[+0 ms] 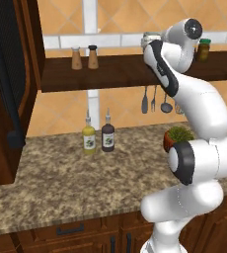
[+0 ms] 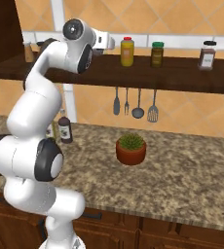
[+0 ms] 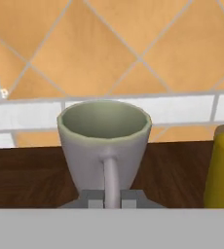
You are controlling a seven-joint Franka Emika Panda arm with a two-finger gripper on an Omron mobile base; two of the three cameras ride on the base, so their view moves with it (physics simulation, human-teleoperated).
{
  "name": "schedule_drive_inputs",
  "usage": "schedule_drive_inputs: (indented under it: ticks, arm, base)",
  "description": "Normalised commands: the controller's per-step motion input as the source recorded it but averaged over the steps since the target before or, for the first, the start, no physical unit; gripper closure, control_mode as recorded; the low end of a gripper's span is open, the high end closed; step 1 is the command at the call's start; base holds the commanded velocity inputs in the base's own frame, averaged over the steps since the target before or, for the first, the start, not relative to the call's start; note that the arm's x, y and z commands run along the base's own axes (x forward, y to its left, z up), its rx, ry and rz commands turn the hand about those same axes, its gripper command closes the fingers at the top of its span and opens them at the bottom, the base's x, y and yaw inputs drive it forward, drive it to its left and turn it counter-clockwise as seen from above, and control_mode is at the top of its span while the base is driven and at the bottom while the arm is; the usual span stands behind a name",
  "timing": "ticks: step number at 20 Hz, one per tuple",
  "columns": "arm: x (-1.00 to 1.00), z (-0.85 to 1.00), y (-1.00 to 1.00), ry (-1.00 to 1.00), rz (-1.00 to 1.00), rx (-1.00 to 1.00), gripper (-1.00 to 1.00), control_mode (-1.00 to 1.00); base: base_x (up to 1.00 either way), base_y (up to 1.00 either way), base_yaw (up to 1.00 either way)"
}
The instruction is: Gather all objects into one cabinet and sort the glasses and bowls to opposite sides.
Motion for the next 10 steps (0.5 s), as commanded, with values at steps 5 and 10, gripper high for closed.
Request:
schedule_drive_inputs:
  ticks: [5,10]
  arm:
    - [-0.95,0.26,-0.26,-0.07,0.10,0.16,1.00,-1.00]
    - [-1.00,0.04,-0.23,-0.05,0.15,0.03,1.00,-1.00]
  base:
    - [0.00,0.00,0.00]
    - [0.00,0.00,0.00]
